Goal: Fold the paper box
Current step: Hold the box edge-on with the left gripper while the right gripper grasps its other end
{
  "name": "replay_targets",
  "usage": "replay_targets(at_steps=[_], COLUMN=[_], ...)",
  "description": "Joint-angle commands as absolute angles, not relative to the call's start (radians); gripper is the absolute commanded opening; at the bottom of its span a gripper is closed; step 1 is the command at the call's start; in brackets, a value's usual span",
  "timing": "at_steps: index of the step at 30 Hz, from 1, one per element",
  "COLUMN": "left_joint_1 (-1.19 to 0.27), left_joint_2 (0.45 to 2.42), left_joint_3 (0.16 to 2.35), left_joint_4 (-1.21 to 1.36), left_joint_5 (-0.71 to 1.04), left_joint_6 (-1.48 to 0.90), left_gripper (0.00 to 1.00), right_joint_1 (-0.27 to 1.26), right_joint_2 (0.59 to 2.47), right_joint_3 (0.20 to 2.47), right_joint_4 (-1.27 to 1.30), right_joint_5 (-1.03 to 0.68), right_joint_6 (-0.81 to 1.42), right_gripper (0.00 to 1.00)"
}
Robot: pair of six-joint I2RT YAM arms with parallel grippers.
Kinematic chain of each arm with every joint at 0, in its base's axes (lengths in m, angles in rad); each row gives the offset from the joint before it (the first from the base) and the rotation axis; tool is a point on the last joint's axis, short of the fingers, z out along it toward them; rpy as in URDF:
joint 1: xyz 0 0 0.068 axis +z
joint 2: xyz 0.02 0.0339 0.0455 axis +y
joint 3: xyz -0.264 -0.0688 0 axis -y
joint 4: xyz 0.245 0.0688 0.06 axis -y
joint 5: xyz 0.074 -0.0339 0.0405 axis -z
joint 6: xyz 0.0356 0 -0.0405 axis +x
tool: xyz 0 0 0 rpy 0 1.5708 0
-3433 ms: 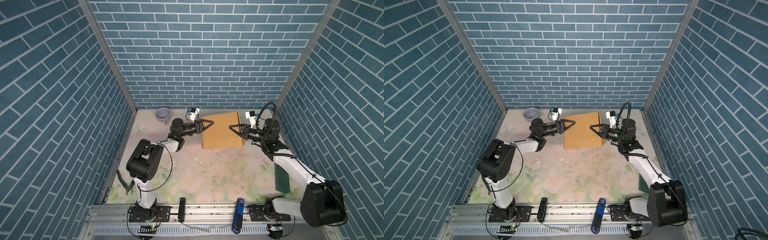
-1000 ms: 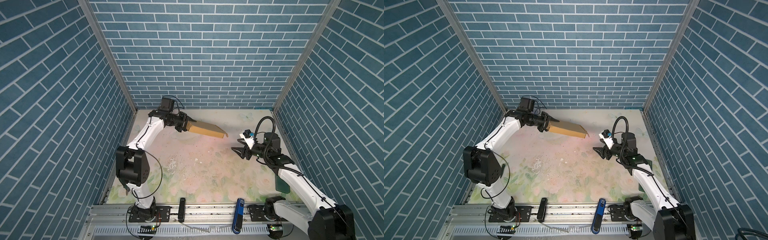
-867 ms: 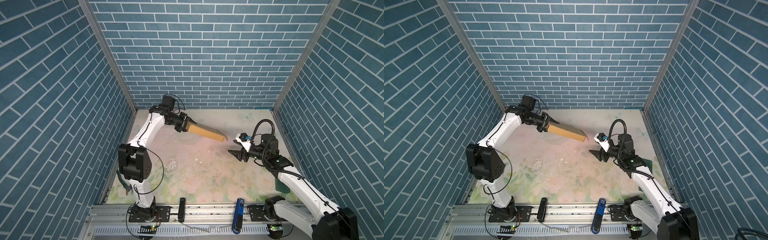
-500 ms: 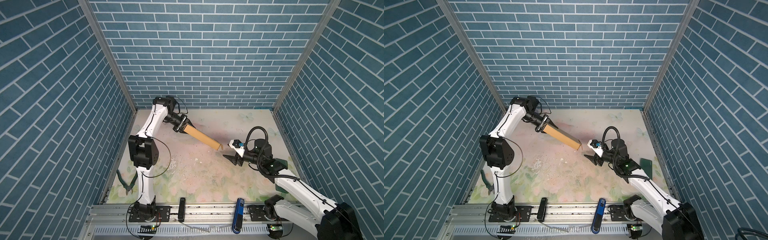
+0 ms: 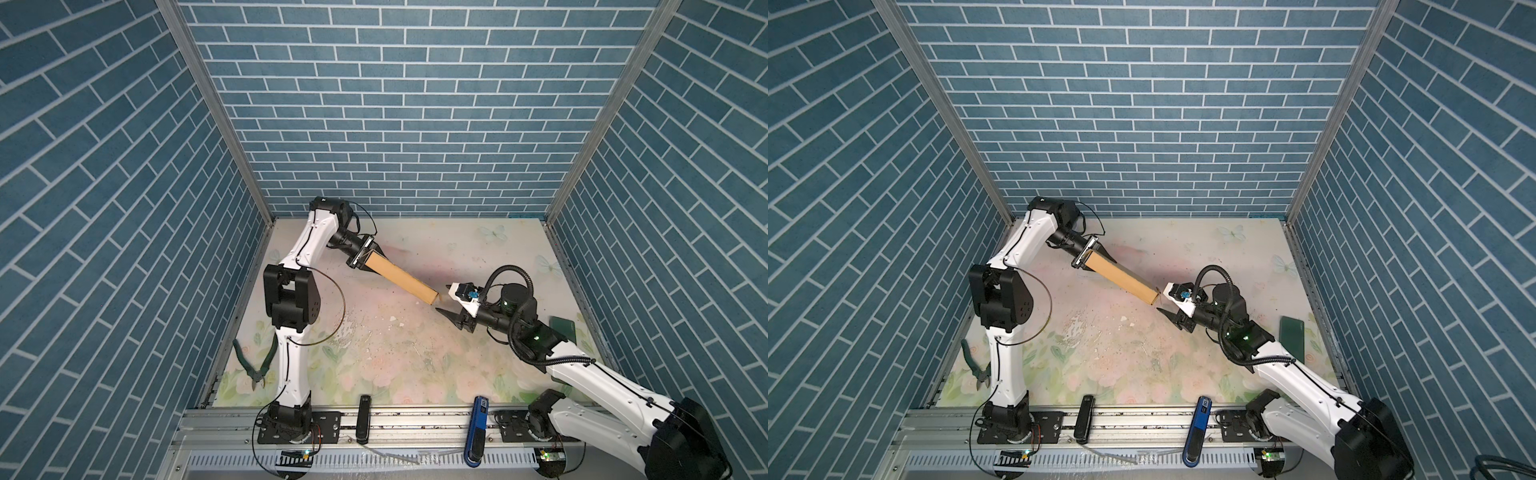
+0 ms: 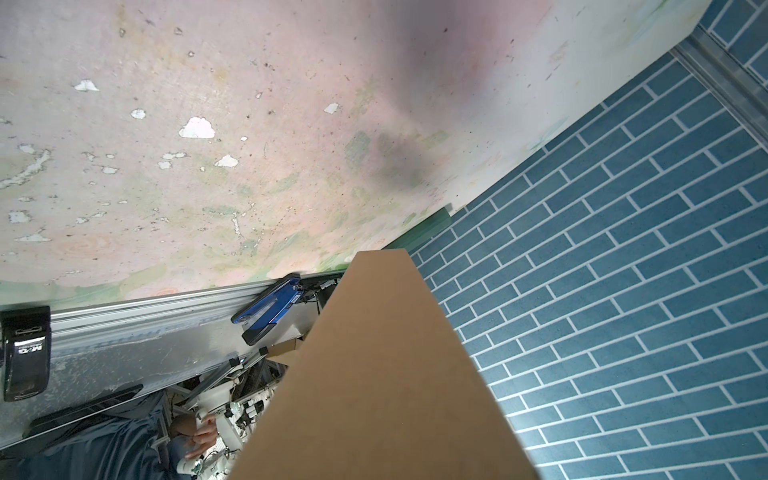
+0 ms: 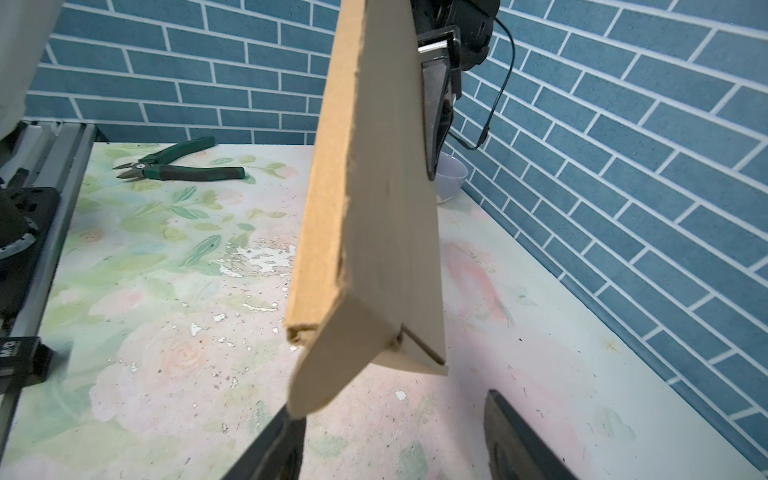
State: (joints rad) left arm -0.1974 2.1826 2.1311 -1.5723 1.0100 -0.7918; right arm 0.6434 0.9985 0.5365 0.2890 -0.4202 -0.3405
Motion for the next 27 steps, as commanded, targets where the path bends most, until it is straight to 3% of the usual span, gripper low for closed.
replay_targets(at_steps=[1, 11, 27], left_joint_1=[-0.196, -0.196, -0.203], left_joint_2=[2.143, 2.143, 2.128], left_joint_3=[2.114, 2.106, 2.078], left_joint_4=[-1.564, -1.544, -1.506], left_joint_5=[1.034, 1.026, 1.037], left_joint_6=[-0.775, -0.781, -0.806], left_gripper=[0.0, 0.0, 0.0], right_joint_1=[0.666, 0.732, 0.811], right_joint_2=[1.028, 1.08, 1.209], right_joint_3=[0.545, 0.583, 0.6], right_joint_4=[0.358, 0.369, 0.597], right_joint_5=[-0.382, -0.383, -0.255], right_joint_6=[-0.366, -0.366, -0.406], right_gripper=[0.67, 0.67, 0.67])
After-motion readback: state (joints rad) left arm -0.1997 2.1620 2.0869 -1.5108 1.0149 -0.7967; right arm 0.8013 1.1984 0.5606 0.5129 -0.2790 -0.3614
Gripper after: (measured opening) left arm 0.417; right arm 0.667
